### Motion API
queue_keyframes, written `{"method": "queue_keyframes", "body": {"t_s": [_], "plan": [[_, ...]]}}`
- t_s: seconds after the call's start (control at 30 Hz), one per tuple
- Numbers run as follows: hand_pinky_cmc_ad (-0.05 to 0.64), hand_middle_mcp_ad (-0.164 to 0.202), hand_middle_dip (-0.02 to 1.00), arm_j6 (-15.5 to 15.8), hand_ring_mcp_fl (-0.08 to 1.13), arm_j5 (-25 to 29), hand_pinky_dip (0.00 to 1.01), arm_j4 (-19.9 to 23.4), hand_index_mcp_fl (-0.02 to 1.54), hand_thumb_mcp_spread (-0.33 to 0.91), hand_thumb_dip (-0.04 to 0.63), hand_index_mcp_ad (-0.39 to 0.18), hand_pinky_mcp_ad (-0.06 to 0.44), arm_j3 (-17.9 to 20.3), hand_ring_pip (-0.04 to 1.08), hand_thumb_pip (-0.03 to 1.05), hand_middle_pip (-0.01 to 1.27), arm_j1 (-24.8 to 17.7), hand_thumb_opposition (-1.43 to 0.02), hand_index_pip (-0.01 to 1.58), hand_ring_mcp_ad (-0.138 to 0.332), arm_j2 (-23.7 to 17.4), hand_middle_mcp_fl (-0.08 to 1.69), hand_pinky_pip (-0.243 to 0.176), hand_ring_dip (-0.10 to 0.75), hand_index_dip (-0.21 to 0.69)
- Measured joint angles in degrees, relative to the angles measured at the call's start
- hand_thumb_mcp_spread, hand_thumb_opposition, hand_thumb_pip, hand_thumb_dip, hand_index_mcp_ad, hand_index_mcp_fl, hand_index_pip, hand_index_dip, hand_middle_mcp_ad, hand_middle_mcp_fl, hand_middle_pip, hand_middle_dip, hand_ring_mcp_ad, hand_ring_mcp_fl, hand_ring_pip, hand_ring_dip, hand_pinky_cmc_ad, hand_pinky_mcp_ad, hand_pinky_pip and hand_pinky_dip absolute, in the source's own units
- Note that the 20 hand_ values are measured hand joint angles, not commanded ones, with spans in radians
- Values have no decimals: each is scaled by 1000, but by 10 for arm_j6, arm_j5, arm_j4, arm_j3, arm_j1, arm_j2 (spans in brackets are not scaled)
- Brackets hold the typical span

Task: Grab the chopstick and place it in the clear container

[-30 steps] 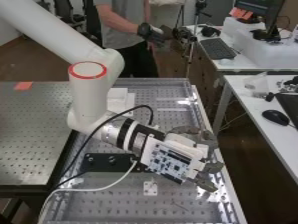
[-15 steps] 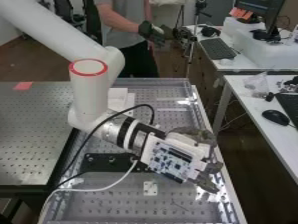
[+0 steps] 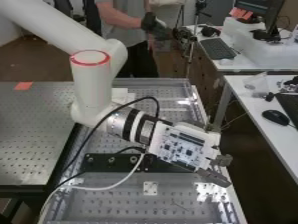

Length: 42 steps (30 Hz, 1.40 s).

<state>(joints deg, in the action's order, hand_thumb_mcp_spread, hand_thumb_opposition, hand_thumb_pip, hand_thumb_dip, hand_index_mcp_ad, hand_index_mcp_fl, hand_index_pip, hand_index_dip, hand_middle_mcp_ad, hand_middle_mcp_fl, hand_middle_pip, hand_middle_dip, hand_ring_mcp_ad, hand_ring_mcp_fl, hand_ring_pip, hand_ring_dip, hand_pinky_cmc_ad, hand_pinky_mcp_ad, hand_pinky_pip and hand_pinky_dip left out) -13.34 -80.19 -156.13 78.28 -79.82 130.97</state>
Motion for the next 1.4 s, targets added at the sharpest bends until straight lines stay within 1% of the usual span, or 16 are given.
{"method": "queue_keyframes", "body": {"t_s": [0.1, 0.17, 0.4, 0.5, 0.6, 0.63, 0.77, 0.87, 0.9, 1.07, 1.1, 1.17, 1.27, 1.4], "plan": [[344, 63, 627, 14, 571, -5, 154, 4, 1267, 754, 284, -136, 248, -6, 115, 424, 239, 0, -1052, 374, 79, -7, 1300, -77, 487, 347], [344, 59, 620, 20, 571, -5, 154, 4, 1288, 754, 281, -127, 248, -10, 119, 421, 258, -1, -1052, 372, 79, -11, 1354, -75, 487, 349], [347, 59, 571, 39, 571, -6, 154, -8, 1283, 752, 281, -126, 248, -20, 117, 421, 288, -2, -1052, 360, 79, -21, 1349, -75, 490, 346], [347, 59, 543, 52, 571, -5, 154, -15, 1283, 752, 281, -126, 248, -23, 117, 421, 295, -4, -1051, 360, 80, -30, 1346, -75, 490, 346], [347, 59, 543, 69, 574, -6, 154, -17, 1299, 754, 281, -126, 248, -22, 119, 421, 326, -6, -1063, 361, 77, -41, 1349, -75, 487, 346], [347, 59, 524, 76, 574, -7, 154, -17, 1299, 754, 281, -126, 248, -21, 119, 421, 323, -7, -1063, 361, 77, -47, 1346, -75, 490, 346], [347, 59, 524, 98, 574, -9, 154, -7, 1304, 754, 281, -129, 251, -7, 117, 422, 326, -13, -1063, 342, 77, -72, 1344, -75, 490, 346], [347, 61, 524, 109, 581, -9, 154, 0, 1306, 745, 281, -131, 251, 5, 120, 419, 347, -17, -1063, 342, 77, -89, 1344, -77, 490, 346], [347, 58, 524, 114, 595, -8, 154, 4, 1306, 745, 281, -131, 251, 12, 117, 419, 347, -20, -1063, 342, 79, -99, 1344, -75, 490, 346], [347, 58, 508, 149, 592, 4, 154, 22, 1316, 733, 281, -136, 246, 47, 117, 419, 356, -39, -1065, 342, 70, -145, 1353, -75, 489, 346], [347, 61, 508, 151, 595, 6, 154, 24, 1314, 731, 281, -138, 248, 51, 117, 419, 363, -42, -1065, 342, 70, -150, 1344, -75, 489, 346], [347, 61, 508, 161, 611, 19, 154, 29, 1316, 738, 281, -134, 253, 70, 117, 419, 363, -56, -1075, 342, 72, -173, 1344, -77, 492, 346], [346, 63, 508, 163, 611, 43, 154, 31, 1332, 723, 281, -138, 260, 88, 120, 419, 365, -75, -1075, 328, 70, -195, 1347, -75, 490, 346], [349, 59, 511, 172, 613, 78, 154, 33, 1337, 721, 281, -143, 265, 106, 117, 419, 408, -104, -1080, 326, 63, -215, 1354, -75, 494, 346]]}}
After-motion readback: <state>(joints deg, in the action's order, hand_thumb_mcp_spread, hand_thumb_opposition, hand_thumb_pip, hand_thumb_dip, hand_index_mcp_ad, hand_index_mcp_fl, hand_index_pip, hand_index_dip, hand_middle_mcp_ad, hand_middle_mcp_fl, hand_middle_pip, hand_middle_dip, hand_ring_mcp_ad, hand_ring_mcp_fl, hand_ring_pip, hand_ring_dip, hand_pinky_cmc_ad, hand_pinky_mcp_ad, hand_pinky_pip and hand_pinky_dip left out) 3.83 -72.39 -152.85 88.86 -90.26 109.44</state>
